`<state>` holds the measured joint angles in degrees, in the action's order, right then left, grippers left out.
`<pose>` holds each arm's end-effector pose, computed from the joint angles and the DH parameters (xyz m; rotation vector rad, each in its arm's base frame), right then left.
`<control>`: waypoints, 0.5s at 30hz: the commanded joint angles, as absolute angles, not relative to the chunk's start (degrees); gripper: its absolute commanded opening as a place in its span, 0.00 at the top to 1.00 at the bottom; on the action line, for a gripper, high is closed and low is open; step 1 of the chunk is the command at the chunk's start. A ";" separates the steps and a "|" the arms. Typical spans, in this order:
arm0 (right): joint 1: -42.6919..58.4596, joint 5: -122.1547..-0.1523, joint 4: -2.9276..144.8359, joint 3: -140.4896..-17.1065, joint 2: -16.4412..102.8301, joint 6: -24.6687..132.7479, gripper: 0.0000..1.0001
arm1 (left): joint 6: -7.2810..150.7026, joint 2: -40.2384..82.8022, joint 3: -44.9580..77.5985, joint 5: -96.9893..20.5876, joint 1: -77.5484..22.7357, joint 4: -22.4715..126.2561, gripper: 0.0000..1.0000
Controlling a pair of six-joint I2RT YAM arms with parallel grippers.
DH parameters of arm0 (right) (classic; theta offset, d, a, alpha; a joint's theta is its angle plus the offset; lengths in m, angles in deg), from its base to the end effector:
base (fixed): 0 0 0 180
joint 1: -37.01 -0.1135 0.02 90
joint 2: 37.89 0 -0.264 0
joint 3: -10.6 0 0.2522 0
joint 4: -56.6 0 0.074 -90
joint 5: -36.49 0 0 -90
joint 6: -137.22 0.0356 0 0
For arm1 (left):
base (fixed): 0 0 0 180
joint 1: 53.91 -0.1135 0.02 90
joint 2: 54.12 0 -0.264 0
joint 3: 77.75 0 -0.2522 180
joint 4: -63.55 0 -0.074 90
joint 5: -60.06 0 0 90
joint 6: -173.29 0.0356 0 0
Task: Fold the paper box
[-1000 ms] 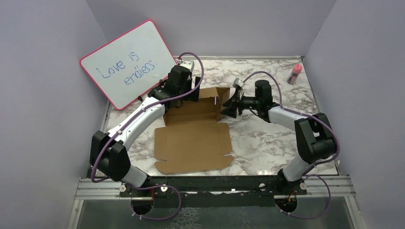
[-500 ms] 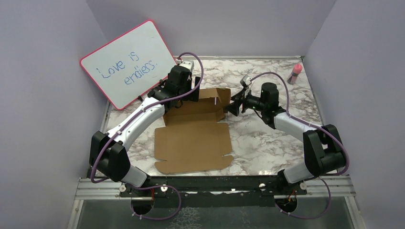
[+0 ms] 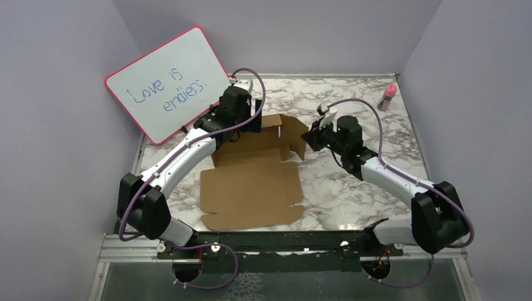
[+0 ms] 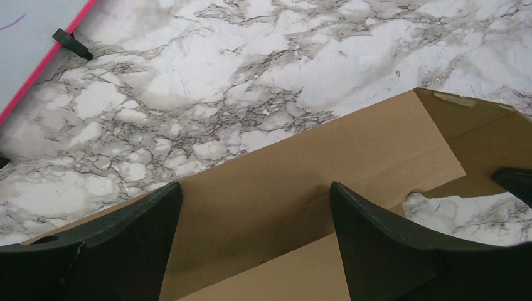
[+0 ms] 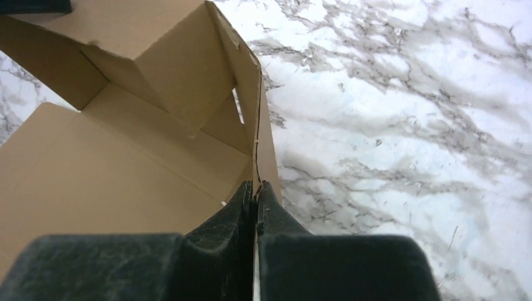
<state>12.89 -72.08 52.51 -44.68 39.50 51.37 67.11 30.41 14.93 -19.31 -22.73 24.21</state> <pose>0.2678 0.1323 0.2429 -0.5533 1.8378 0.6402 0.2894 -0.1675 0.3237 0.1855 2.2002 -0.2581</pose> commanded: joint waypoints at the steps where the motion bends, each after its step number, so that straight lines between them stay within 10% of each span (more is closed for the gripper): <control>1: 6.56 -60.11 55.71 -43.58 34.66 56.46 0.96 | 64.30 30.24 17.01 -21.43 -22.27 22.18 0.13; 15: -2.65 -51.43 56.93 -45.27 37.01 65.06 0.97 | 63.73 27.67 18.99 -22.45 -22.18 23.76 0.16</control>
